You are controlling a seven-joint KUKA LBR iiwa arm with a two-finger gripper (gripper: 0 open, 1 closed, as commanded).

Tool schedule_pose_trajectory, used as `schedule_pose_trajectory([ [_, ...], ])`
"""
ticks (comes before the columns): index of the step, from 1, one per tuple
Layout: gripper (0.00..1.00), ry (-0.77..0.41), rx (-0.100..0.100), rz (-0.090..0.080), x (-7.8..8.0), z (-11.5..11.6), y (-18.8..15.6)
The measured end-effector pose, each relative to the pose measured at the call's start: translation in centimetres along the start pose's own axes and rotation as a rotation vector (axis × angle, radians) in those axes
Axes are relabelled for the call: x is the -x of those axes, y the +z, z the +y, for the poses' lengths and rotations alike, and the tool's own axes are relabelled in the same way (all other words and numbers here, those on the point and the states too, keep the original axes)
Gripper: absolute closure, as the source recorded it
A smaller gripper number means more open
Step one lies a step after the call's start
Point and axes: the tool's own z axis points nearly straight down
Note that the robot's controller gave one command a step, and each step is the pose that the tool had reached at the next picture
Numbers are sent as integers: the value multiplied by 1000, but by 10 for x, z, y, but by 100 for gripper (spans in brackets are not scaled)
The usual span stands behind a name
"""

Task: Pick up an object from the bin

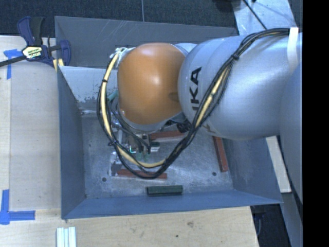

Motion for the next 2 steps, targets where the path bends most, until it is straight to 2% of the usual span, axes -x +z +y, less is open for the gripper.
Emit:
schedule_pose_trajectory([
  [1,0,4,2,-8,2,-1,-5],
  [2,0,-56,2,-13,-1,-43,71],
])
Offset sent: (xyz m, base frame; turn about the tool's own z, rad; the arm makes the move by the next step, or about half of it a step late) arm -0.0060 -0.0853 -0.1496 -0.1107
